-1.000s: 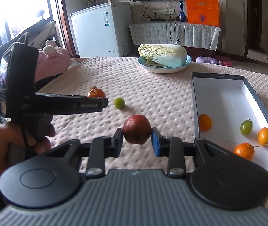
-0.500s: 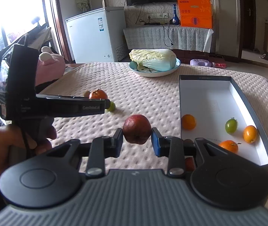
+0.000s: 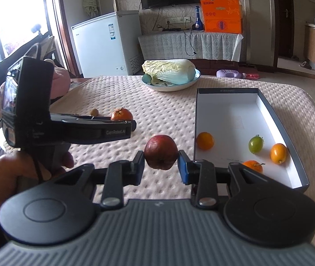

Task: Organize fruits
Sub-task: 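Carry the mandarin and the red apple over the grey box with both tools, then open the left tool to drop the mandarin into the grey box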

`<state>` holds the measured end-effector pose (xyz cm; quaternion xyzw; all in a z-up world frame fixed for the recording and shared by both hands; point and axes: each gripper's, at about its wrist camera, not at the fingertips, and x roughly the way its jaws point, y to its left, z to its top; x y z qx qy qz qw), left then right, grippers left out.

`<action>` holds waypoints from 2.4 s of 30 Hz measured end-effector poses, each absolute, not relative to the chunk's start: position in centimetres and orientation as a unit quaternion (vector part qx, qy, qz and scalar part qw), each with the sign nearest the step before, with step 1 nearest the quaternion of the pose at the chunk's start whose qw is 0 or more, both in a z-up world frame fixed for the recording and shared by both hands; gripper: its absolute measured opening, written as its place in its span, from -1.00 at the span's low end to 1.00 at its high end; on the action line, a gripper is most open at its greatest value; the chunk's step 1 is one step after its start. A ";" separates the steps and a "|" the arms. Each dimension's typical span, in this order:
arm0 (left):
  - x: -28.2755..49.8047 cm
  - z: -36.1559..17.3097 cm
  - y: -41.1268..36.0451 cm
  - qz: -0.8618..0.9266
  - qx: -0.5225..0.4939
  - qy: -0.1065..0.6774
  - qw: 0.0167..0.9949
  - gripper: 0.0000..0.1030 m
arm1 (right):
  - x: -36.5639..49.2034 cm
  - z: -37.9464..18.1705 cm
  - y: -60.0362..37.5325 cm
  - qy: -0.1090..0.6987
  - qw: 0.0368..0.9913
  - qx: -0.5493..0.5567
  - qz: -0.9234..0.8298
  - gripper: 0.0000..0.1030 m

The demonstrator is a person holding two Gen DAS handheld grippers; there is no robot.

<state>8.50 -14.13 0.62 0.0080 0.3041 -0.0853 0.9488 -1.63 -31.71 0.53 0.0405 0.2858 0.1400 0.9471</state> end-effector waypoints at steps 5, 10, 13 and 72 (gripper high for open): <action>8.5 0.5 -14.9 -0.089 0.009 0.305 0.948 -0.17 | -2.0 0.6 -32.6 0.285 0.948 0.042 0.134 -0.32; 8.4 0.5 -15.7 -0.095 0.009 0.305 0.948 -0.17 | -2.4 0.7 -33.4 0.282 0.950 0.043 0.128 -0.32; 8.4 0.5 -16.3 -0.100 0.008 0.304 0.947 -0.17 | -2.7 0.7 -33.9 0.281 0.951 0.044 0.124 -0.32; 13.5 -0.8 -29.7 -0.239 0.036 0.271 0.932 0.35 | -3.8 -0.4 -39.2 0.286 0.952 0.076 0.076 -0.32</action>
